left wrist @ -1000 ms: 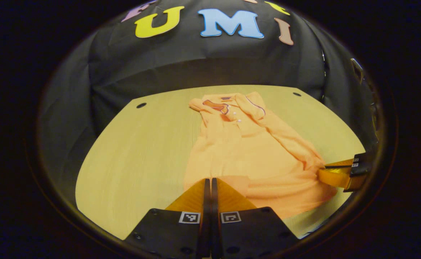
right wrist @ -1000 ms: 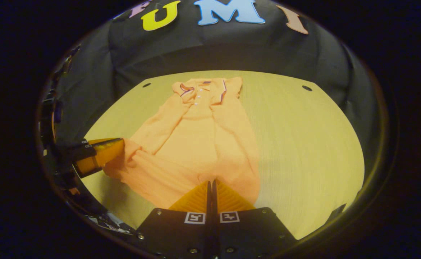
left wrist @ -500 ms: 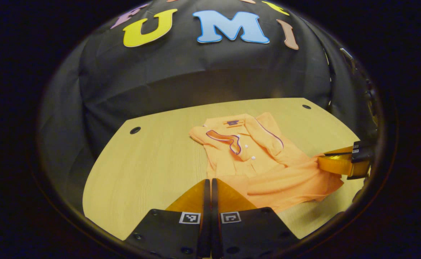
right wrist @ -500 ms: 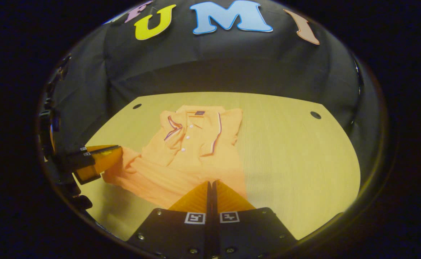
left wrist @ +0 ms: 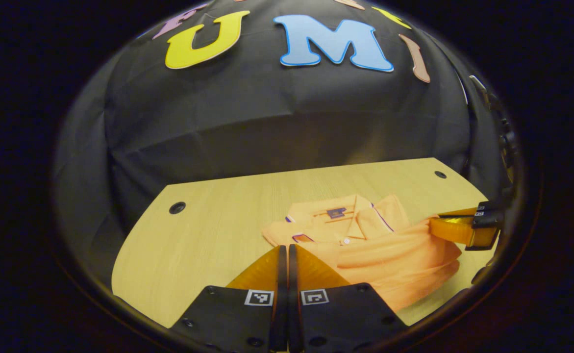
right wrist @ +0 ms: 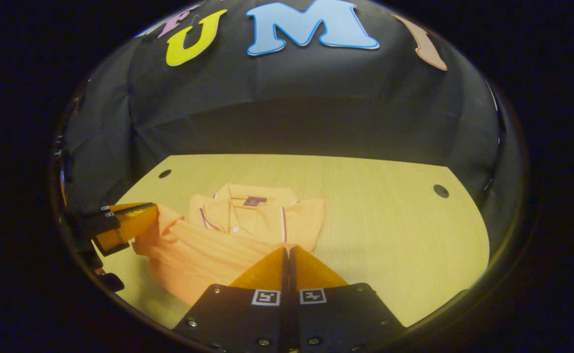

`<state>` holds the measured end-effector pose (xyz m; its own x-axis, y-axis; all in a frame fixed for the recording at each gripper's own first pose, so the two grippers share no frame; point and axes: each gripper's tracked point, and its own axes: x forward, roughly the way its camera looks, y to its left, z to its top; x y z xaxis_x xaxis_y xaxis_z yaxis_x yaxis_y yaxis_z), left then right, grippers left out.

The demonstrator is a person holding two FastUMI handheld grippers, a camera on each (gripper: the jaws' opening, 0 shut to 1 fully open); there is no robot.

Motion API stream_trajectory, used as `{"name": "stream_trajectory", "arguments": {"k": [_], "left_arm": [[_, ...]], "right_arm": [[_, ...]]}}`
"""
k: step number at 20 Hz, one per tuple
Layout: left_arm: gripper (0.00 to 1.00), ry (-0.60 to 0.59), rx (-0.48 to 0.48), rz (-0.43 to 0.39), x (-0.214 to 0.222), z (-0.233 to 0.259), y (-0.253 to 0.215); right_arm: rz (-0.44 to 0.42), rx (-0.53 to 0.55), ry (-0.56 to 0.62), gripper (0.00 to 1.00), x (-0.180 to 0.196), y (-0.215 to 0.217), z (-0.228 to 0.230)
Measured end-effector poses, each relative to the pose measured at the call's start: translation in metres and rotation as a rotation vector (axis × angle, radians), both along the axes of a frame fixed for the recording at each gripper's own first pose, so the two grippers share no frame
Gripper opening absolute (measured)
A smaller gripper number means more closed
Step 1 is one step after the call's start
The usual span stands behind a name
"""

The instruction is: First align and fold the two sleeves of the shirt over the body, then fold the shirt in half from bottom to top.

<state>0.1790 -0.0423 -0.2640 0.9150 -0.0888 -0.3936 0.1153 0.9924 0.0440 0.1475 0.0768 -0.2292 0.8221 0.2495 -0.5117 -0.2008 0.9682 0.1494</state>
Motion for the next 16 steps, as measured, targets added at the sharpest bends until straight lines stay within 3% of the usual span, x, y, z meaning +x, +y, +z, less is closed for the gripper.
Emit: {"name": "stream_trajectory", "arguments": {"k": [9, 16], "left_arm": [[0.06, -0.074, 0.017, -0.013, 0.086, 0.015, 0.0], [0.06, -0.071, 0.038, -0.03, 0.113, -0.011, -0.01]], "right_arm": [[-0.023, 0.009, -0.074, 0.0, 0.084, -0.001, 0.012], [-0.01, -0.023, -0.049, 0.0, 0.104, -0.003, -0.023]]}}
